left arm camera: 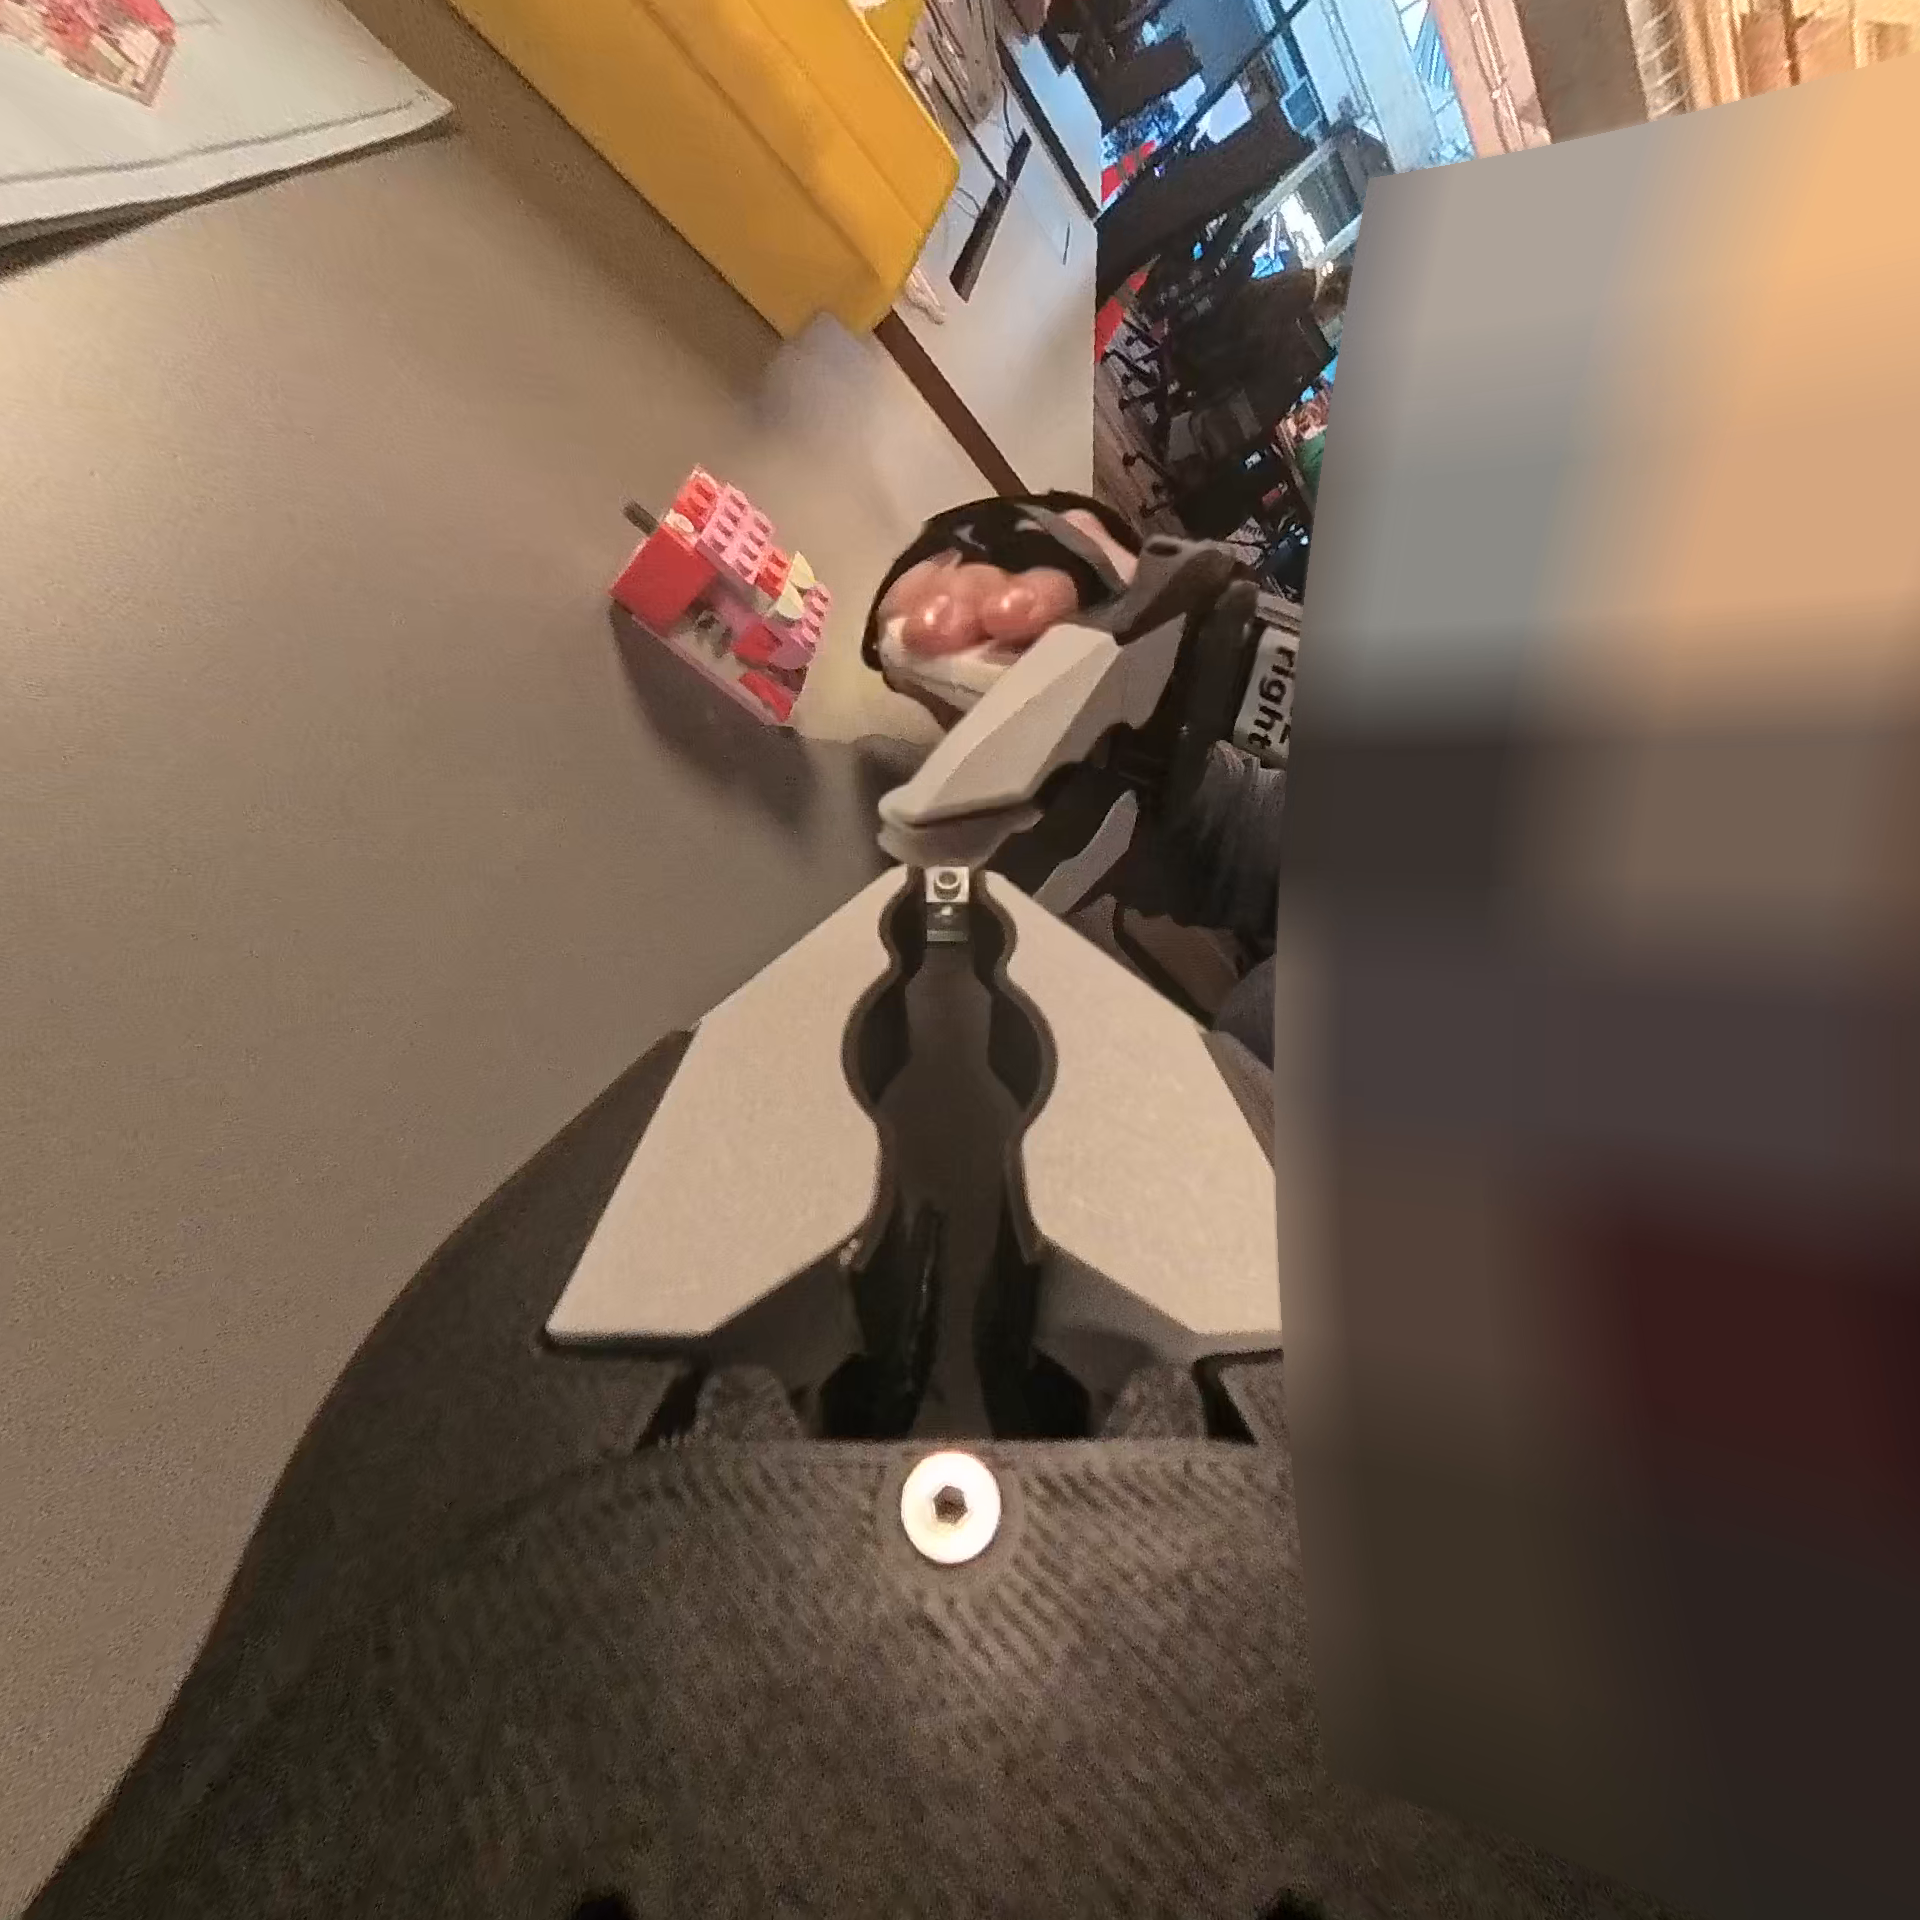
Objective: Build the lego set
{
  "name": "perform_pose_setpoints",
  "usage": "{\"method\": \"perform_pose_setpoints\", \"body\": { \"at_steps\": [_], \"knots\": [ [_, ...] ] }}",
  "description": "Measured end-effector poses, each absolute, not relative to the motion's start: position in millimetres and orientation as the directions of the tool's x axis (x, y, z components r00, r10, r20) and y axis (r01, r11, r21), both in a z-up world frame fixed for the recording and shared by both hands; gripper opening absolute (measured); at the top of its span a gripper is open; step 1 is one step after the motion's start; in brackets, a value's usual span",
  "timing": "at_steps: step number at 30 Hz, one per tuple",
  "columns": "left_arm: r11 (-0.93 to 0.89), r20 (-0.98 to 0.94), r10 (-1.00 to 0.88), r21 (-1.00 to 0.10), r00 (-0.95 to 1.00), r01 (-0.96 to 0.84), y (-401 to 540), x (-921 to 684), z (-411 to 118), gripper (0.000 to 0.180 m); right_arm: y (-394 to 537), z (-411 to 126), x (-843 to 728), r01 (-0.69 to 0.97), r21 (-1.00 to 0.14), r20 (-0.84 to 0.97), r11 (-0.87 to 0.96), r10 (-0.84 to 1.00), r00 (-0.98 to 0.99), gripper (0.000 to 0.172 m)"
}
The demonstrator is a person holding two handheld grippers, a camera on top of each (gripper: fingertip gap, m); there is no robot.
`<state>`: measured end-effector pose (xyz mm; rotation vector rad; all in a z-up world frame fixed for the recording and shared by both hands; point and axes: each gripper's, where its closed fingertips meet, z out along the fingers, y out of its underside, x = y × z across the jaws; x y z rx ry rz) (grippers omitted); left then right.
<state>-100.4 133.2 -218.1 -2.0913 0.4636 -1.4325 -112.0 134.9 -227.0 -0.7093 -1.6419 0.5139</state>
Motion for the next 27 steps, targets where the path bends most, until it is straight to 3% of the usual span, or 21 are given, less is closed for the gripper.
{"method": "perform_pose_setpoints", "body": {
  "at_steps": [5, 14, 25, 27],
  "knots": [
    [-0.781, 0.723, -0.565, -0.624, 0.396, 0.023, 135.4, -100.7, -221.5, 0.007, 136.9, -233.2, -111.8, 0.204, -0.642, 0.734, 0.739, 0.669, -0.115, 0.004],
    [-0.698, 0.601, -0.641, -0.716, 0.478, -0.036, 136.3, -98.0, -220.5, 0.008, 139.7, -230.9, -109.7, 0.232, -0.714, 0.650, 0.661, 0.748, -0.132, 0.001],
    [-0.629, 0.514, -0.669, -0.776, 0.537, -0.041, 137.8, -99.6, -218.3, 0.007, 140.2, -227.2, -112.7, 0.182, -0.806, 0.552, 0.563, 0.827, -0.110, 0.002],
    [-0.616, 0.509, -0.652, -0.787, 0.561, -0.001, 141.8, -104.4, -213.8, 0.007, 139.7, -223.7, -113.7, 0.147, -0.842, 0.509, 0.520, 0.854, -0.108, 0.020]
  ]
}}
